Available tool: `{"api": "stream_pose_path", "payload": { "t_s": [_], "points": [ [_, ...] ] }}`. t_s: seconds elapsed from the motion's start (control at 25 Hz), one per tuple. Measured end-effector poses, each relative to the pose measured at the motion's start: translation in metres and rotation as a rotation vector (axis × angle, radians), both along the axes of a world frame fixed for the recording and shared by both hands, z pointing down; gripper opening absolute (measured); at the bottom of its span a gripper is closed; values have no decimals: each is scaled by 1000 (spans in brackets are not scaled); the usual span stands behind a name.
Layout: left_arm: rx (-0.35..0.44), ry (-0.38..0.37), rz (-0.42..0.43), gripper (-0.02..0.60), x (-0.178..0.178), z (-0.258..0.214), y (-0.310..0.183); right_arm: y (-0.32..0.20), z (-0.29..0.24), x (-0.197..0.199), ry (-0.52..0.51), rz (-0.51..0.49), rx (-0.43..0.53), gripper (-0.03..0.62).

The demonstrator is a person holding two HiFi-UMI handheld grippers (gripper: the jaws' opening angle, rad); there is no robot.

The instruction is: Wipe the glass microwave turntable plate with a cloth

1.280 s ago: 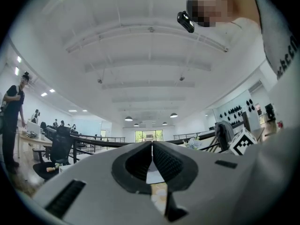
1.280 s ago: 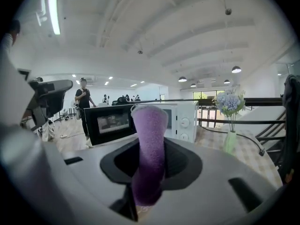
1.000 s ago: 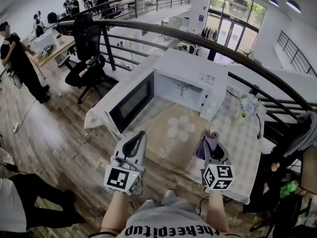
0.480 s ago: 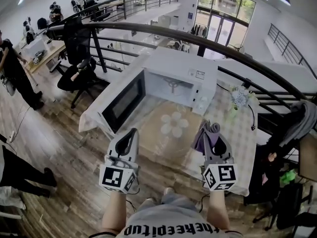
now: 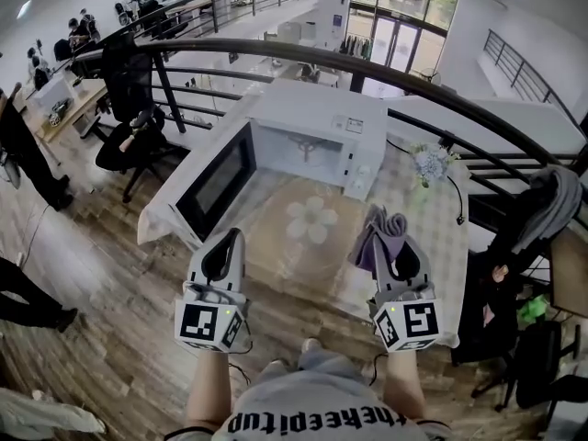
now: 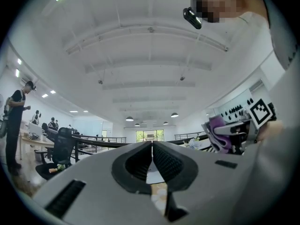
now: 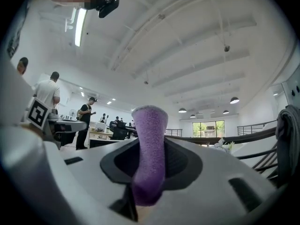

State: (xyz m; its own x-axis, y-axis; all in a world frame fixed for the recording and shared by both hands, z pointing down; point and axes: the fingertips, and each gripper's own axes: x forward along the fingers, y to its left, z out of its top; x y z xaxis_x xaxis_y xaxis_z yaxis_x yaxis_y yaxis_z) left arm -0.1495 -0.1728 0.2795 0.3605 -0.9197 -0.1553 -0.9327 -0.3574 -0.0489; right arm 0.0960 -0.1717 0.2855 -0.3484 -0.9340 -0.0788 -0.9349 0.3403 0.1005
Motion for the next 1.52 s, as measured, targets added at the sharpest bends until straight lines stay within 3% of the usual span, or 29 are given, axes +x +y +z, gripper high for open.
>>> {"api": "stream_pose_path", "payload": {
  "t_s": [0.4,1.52],
  "points": [
    [6,-4,4,11,6,-5,5,16,-17,4,34,18,54,110],
    [11,10,10,11,13,-6,0,10,-23,8,14,30,69,110]
  ]
}}
